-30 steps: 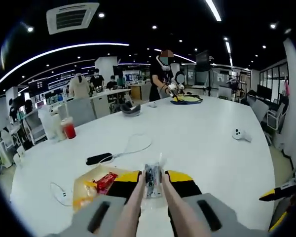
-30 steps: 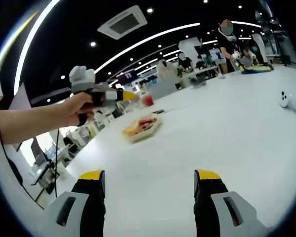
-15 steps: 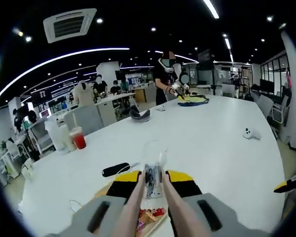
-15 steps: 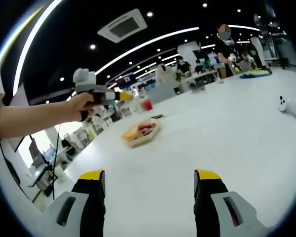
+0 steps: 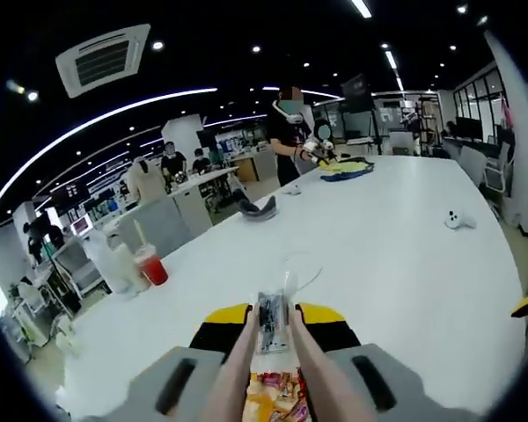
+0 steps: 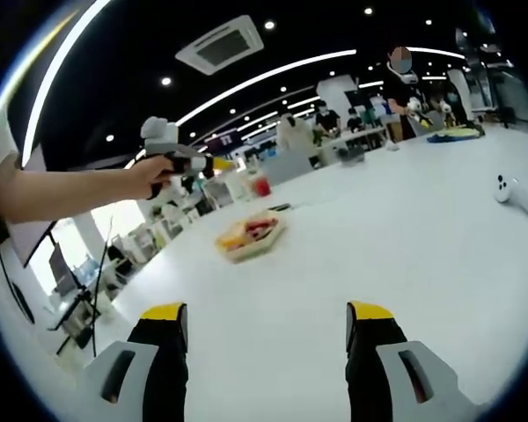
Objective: Place the target food into the container with the food tongs after gripping and lifting it, then release it inside without dropping or visibly crushing the food.
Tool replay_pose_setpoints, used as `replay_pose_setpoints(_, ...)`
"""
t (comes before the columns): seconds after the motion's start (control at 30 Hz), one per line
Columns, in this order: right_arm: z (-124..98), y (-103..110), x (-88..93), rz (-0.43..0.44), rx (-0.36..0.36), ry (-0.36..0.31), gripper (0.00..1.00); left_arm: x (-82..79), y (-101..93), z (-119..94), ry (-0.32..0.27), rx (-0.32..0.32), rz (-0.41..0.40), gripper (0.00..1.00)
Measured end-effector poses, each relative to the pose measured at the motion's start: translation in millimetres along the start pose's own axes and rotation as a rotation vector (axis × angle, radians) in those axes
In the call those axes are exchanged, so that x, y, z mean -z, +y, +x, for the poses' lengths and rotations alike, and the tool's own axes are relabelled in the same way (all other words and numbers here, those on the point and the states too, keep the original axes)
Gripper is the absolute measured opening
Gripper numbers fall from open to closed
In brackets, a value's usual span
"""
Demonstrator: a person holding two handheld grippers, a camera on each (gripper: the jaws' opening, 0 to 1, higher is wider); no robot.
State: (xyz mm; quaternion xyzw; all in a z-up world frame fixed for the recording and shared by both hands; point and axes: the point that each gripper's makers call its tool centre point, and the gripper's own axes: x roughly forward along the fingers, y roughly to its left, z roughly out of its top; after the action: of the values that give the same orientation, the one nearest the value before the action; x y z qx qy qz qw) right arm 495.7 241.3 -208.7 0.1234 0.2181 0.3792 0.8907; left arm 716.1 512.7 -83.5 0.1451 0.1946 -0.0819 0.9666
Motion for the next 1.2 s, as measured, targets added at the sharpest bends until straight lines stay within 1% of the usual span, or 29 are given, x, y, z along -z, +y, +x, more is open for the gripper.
replay_pose_setpoints(0.1, 0.1, 0.0, 0.7, 0.003, 0.001, 0.003, 0.74, -4.4, 13.4, 5.5, 0.001, -0.005, 0.010, 0.17)
replay_pose_setpoints(0.2, 0.6, 1.0, 2.4, 0.002, -0.001, 0.010, 0.74, -4.2, 24.0, 10.0, 0.006, -0.014, 0.013, 0.17)
replay_pose_setpoints(0.23, 0.6, 2.0, 3.1, 0.001, -0.003, 0.012, 0.74, -2.5, 25.9, 11.9, 0.014, -0.010, 0.005, 0.17)
replay_pose_setpoints(0.27, 0.4, 2.6, 3.6, 0.001, -0.004, 0.014, 0.74, 0.9, 25.4, 15.0, 0.029, 0.008, 0.010, 0.17)
replay_pose_setpoints(0.33, 0.6, 3.0, 5.7, 0.000, -0.004, 0.020, 0.74, 6.8, 30.5, 19.3, 0.061, 0.010, 0.077, 0.17)
replay_pose_setpoints(0.4, 1.7, 3.1, 8.1, 0.003, -0.006, 0.029, 0.73, 7.6, 33.4, 23.0, 0.068, 0.019, 0.067, 0.17)
replay_pose_setpoints(0.43, 2.8, 3.7, 8.8, 0.001, -0.008, 0.032, 0.73, 5.8, 38.1, 24.6, 0.070, 0.014, 0.090, 0.17)
replay_pose_setpoints(0.6, 6.9, 9.0, 8.3, -0.008, -0.020, 0.037, 0.74, -1.7, 49.8, 33.5, 0.076, 0.014, 0.090, 0.18)
replay_pose_setpoints(0.7, 7.6, 9.8, 8.0, -0.014, -0.022, 0.039, 0.74, -5.0, 53.1, 35.4, 0.070, 0.011, 0.087, 0.19)
replay_pose_setpoints(0.77, 7.5, 8.9, 8.2, -0.015, -0.019, 0.038, 0.74, -10.8, 55.5, 35.5, 0.033, 0.007, 0.058, 0.20)
replay_pose_setpoints(0.83, 7.2, 7.6, 8.5, -0.012, -0.013, 0.038, 0.74, -11.0, 56.9, 35.9, 0.026, 0.004, 0.051, 0.22)
replay_pose_setpoints(0.9, 7.1, 6.1, 9.0, -0.007, -0.007, 0.038, 0.74, -9.9, 56.8, 37.1, 0.012, 0.017, 0.053, 0.22)
replay_pose_setpoints(0.93, 7.2, 6.0, 9.0, -0.005, -0.006, 0.038, 0.74, -7.0, 54.5, 38.7, 0.017, 0.036, 0.038, 0.23)
replay_pose_setpoints(1.0, 8.2, 6.3, 8.8, -0.004, -0.005, 0.038, 0.74, -3.0, 53.9, 40.0, 0.025, 0.039, 0.061, 0.23)
replay_pose_setpoints(1.2, 11.2, 11.4, 11.7, -0.010, -0.017, 0.052, 0.74, -6.1, 55.4, 38.7, -0.007, 0.058, 0.029, 0.25)
